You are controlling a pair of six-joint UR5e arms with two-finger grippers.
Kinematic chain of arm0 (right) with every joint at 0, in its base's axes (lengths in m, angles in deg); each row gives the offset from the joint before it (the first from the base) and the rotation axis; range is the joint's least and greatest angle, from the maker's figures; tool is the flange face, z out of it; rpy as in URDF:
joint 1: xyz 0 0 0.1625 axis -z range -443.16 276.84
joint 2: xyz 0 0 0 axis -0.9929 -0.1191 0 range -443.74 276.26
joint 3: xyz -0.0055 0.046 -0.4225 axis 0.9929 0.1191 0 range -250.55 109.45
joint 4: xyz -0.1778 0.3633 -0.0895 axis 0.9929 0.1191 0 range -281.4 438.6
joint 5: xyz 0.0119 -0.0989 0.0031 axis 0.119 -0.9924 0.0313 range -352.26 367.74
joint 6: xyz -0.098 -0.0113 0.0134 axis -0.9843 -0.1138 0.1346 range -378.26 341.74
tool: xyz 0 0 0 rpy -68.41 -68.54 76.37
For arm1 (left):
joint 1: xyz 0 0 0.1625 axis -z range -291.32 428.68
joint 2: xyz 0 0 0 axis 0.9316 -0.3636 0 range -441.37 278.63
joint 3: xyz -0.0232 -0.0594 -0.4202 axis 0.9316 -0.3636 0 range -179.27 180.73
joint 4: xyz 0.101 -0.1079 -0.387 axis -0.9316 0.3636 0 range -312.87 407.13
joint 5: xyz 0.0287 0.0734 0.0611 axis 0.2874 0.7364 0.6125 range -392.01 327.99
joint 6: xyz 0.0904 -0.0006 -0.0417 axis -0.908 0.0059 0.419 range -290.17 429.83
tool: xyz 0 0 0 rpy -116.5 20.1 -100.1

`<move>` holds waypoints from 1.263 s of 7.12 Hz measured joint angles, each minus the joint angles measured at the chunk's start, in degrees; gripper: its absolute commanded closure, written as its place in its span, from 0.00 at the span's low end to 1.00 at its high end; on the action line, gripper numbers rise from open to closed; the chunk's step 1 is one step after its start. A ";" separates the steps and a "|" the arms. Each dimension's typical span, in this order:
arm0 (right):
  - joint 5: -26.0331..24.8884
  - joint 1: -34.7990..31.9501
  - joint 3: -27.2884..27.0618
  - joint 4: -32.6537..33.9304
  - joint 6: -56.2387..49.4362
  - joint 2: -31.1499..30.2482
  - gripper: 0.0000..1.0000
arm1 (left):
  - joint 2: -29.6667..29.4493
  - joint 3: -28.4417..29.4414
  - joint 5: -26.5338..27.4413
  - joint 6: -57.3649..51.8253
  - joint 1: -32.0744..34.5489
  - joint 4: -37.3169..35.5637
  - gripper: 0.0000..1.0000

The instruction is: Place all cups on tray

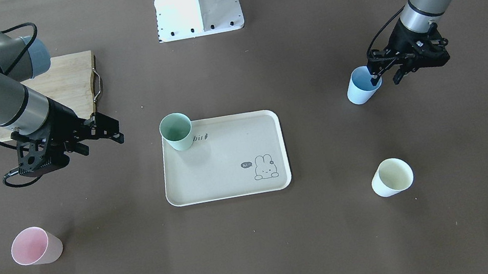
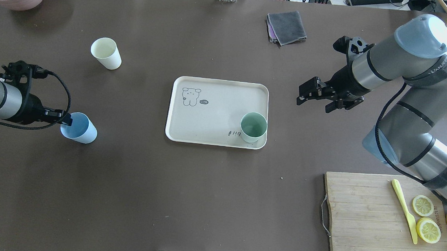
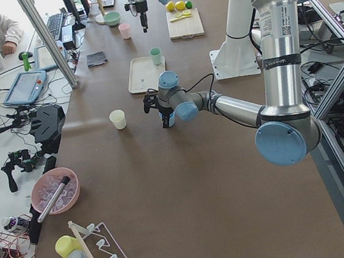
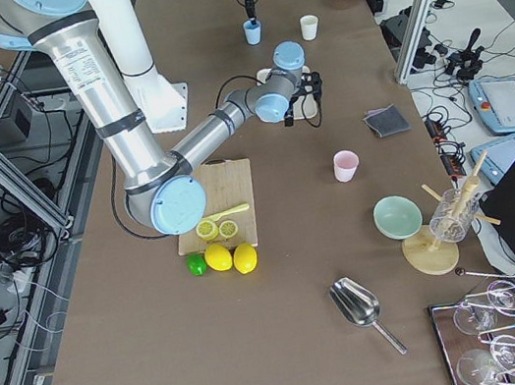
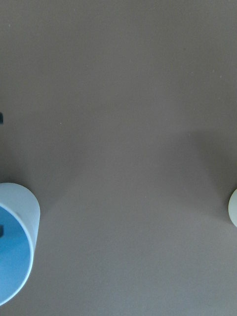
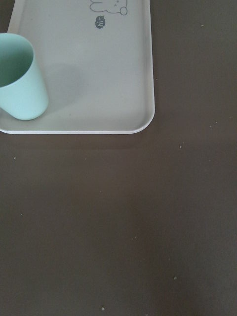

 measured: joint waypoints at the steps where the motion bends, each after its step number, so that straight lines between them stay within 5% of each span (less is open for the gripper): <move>1: 0.22 -0.33 -0.07 0.08 -0.01 -0.22 0.06 | -0.59 0.30 -0.01 0.05 -0.27 -0.03 1.00; 3: 0.95 -2.22 0.42 0.45 -0.03 -0.49 0.11 | -2.66 0.25 -0.42 1.22 -0.51 -0.39 1.00; 6: 1.51 -10.40 4.05 3.95 -9.93 -1.95 0.14 | -17.29 -0.95 -2.90 8.00 -0.63 -12.08 1.00; 9: -0.79 -14.86 11.88 9.16 -21.30 -0.08 0.21 | -30.00 4.55 5.25 13.60 -7.31 -18.03 1.00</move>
